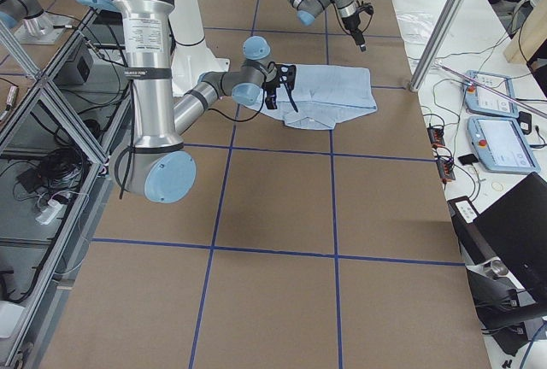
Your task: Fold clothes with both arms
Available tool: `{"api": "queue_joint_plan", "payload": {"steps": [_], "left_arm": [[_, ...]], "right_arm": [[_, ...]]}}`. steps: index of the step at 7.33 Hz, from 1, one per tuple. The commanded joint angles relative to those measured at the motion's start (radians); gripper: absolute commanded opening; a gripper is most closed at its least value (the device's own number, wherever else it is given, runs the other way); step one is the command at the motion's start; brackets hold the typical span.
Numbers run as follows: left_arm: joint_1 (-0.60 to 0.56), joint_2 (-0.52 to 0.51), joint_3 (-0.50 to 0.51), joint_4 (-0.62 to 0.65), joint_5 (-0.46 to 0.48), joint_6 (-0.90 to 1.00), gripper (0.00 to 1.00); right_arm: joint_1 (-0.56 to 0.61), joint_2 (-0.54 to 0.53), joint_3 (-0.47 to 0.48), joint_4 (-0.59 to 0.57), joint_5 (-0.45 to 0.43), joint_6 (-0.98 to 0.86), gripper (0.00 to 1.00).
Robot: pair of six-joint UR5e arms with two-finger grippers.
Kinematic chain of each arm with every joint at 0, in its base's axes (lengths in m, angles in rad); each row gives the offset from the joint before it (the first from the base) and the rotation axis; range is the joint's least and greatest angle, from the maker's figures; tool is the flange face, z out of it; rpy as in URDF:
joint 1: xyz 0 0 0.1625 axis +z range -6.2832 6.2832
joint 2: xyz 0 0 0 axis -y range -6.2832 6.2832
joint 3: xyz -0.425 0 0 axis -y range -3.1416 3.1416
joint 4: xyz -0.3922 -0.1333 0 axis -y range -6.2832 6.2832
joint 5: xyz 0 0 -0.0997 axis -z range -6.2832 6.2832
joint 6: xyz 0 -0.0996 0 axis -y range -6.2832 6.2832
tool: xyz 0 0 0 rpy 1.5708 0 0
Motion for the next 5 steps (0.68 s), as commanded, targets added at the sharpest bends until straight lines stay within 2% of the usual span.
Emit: {"api": "queue_joint_plan", "payload": {"steps": [1,3,5], "left_arm": [[-0.028,0.167,-0.212,0.082,-0.041,0.093,1.00],[-0.036,0.298,-0.431,0.189,-0.078,0.118,1.00],[-0.036,0.367,-0.504,0.203,-0.080,0.118,1.00]], "right_arm": [[-0.067,0.170,-0.013,-0.268,-0.068,-0.026,1.00],[-0.185,0.330,-0.060,-0.489,-0.213,-0.092,1.00],[-0.256,0.380,-0.137,-0.496,-0.292,-0.119,1.00]]}}
